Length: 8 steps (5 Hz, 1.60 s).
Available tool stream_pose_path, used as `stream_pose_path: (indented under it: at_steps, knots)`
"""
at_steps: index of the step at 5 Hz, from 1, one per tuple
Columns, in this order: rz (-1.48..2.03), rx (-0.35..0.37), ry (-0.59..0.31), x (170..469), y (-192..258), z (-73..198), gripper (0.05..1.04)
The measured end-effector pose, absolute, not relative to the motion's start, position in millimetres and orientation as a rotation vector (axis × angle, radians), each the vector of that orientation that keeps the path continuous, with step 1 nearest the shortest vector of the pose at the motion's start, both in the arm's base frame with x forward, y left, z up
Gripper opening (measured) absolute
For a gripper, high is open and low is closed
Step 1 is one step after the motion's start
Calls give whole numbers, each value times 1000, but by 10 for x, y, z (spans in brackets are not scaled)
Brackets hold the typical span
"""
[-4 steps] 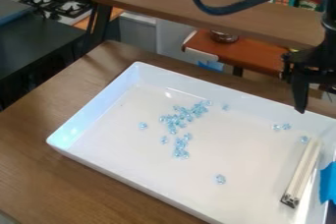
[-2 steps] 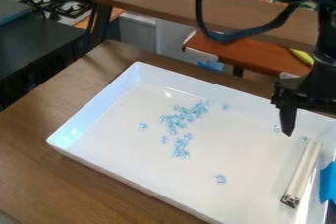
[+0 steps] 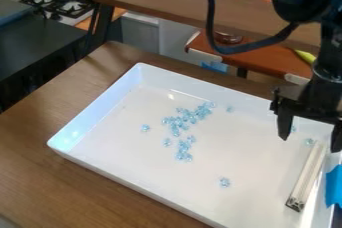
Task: Sweep into pile
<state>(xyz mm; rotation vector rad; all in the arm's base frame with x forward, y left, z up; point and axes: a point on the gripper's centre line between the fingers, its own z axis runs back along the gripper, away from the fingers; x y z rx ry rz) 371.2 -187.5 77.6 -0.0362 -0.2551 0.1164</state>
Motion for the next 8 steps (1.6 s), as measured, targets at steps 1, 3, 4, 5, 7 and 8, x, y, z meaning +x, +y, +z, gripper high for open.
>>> stream_pose_path:
  at_steps: [1,3,4,5,7,8]
  knots:
    - [103,4,-246,3730,-1828,642,1001]
    - [79,68,-187,3775,-1814,320,1001]
    - [79,76,-167,3823,-1846,225,1001]
    - [85,65,-156,3836,-1880,216,1001]
    - [92,37,-127,3823,-1941,128,1001]
    - [100,30,-115,3852,-1979,31,1001]
